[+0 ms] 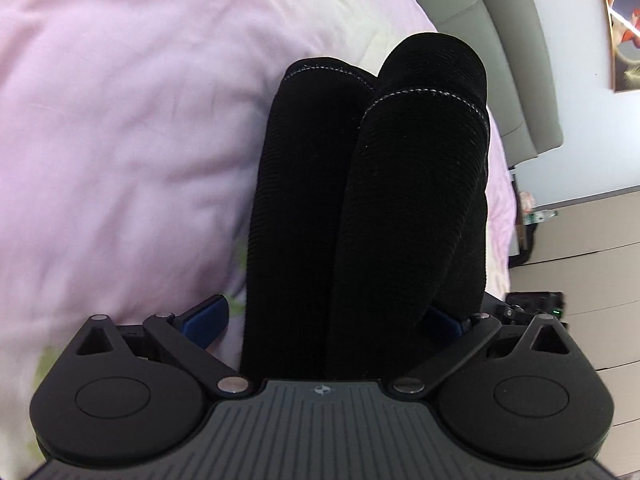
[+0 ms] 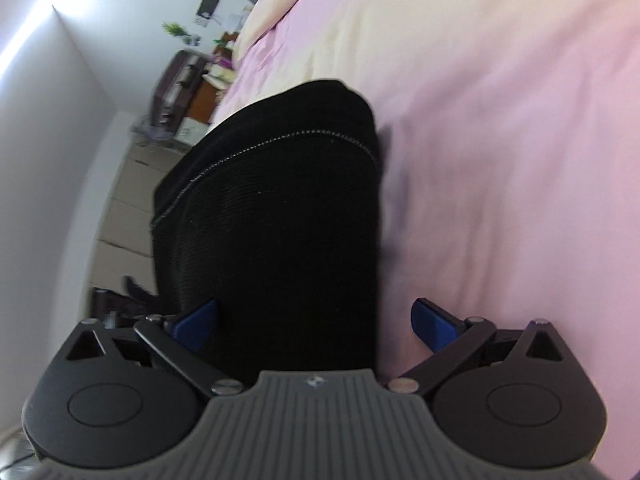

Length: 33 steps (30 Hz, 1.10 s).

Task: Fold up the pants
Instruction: 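Grasp the folded stack with both grippers and lift it together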

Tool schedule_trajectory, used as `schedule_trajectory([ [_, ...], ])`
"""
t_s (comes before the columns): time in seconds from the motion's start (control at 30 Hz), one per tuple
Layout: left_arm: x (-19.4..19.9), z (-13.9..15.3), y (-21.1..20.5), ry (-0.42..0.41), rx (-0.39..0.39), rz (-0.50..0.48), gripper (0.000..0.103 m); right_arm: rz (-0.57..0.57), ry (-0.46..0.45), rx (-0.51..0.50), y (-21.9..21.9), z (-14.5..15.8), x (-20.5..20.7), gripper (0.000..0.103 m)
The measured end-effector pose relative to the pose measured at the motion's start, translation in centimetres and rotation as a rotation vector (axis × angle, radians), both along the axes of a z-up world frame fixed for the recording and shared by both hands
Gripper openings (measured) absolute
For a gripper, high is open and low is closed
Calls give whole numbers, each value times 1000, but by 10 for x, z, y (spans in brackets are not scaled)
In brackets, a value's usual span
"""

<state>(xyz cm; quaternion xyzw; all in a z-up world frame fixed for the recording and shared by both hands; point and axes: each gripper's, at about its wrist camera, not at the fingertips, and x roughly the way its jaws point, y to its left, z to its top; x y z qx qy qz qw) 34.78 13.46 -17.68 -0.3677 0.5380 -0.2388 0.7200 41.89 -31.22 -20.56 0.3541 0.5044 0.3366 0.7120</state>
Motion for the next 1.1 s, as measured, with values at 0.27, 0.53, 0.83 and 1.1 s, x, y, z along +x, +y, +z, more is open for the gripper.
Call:
schedule_trajectory([
  [0.27,1,-14,-13,-26,-94,-45,103,95,20,172,19,-27,16,98],
  [0.53,-34,22,-28,-84,-83,-33,68,45,-32,68,20,24,-20,75],
  [0.83,-142,52,-81,-85,-142,-147,67,17,65,70,-35,79,-127,75],
  [1.1,-197,-1,-121,0,-15,-184,96,-41,82,-68,-51,47,-213,88],
])
